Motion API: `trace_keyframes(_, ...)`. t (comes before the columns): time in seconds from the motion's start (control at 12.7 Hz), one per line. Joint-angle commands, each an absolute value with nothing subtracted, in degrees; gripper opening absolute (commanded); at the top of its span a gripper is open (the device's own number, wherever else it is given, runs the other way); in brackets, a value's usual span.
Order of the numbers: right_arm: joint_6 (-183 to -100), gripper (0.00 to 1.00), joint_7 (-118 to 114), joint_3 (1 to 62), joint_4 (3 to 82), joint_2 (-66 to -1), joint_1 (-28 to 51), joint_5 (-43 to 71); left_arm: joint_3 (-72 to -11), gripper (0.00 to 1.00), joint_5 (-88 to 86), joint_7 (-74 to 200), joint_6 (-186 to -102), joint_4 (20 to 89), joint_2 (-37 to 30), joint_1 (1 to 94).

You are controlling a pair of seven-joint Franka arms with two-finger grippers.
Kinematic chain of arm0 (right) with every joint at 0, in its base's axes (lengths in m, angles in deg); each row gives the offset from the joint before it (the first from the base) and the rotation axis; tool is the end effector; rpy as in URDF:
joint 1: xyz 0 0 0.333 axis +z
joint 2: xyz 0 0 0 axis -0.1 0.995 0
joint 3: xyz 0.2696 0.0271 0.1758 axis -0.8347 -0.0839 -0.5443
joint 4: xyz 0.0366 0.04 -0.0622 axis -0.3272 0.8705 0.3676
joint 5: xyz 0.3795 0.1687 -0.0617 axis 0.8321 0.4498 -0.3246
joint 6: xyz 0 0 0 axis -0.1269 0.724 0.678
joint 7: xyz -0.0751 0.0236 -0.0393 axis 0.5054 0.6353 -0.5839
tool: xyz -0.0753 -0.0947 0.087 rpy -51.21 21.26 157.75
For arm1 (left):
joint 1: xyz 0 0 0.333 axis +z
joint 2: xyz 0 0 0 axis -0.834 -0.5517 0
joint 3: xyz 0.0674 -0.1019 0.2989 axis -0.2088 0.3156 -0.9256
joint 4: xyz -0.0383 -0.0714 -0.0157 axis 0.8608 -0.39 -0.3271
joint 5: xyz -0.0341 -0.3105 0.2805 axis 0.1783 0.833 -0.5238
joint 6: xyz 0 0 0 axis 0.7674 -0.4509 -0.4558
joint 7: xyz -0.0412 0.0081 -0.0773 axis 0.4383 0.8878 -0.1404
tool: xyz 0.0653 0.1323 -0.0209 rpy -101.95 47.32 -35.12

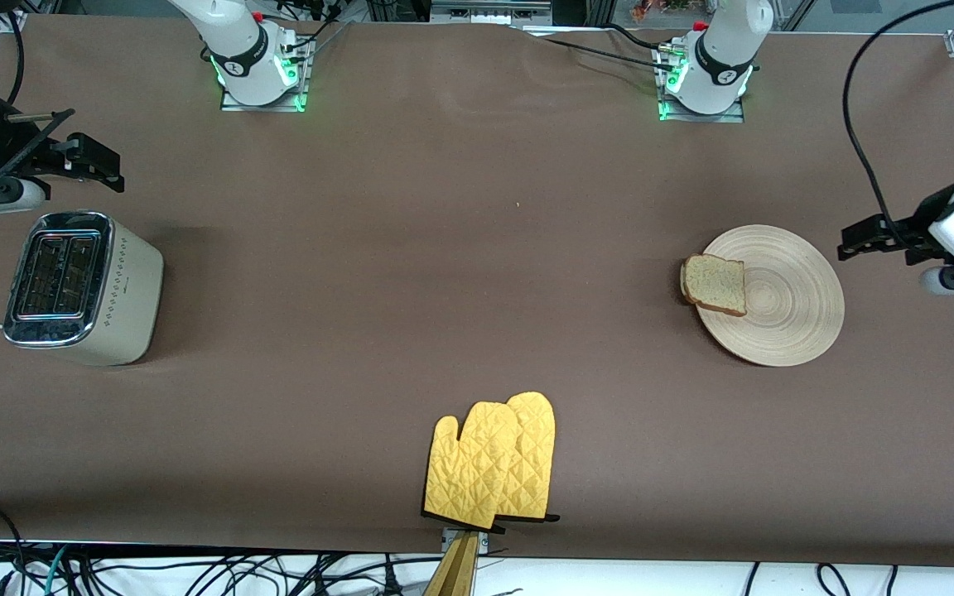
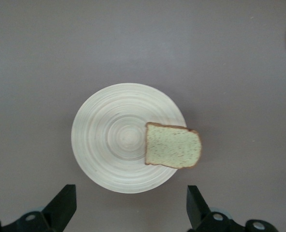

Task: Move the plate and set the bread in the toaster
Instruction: 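Move the left gripper down to the rim of the wooden plate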

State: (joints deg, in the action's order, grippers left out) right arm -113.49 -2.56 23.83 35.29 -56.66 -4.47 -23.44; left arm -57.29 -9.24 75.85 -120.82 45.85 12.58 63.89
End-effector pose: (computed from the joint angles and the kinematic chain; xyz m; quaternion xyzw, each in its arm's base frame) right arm 0.5730 0.0328 0.5685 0.9969 0.0671 -0.0419 0.0041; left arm 0.6238 0.0531 0.4878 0.9983 -0.0127 -0.0545 0.0136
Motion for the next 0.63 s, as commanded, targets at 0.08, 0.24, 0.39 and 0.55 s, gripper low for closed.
trace_keyframes(0.08, -113.1, 1.0, -3.3, 23.7, 34.1, -56.2, -4.5, -23.5, -57.5, 1.0, -5.2, 86.9, -122.2, 44.8, 5.9, 71.9)
trace_keyframes(0.24, -113.1, 1.0, -3.3, 23.7, 34.1, -56.2, -4.5, -23.5, -57.7, 1.0, -0.5, 94.5, -122.2, 43.0, 0.9, 75.4)
trace_keyframes(0.39, -113.1, 1.0, -3.3, 23.7, 34.1, -56.2, -4.5, -23.5, -58.3, 1.0, 3.0, 101.6, -122.2, 42.6, -3.0, 78.1)
trace_keyframes(0.55, -113.1, 1.0, -3.3, 23.7, 34.1, -56.2, -4.5, -23.5, -58.8, 1.0, 6.8, 111.2, -122.2, 42.5, -6.9, 81.3)
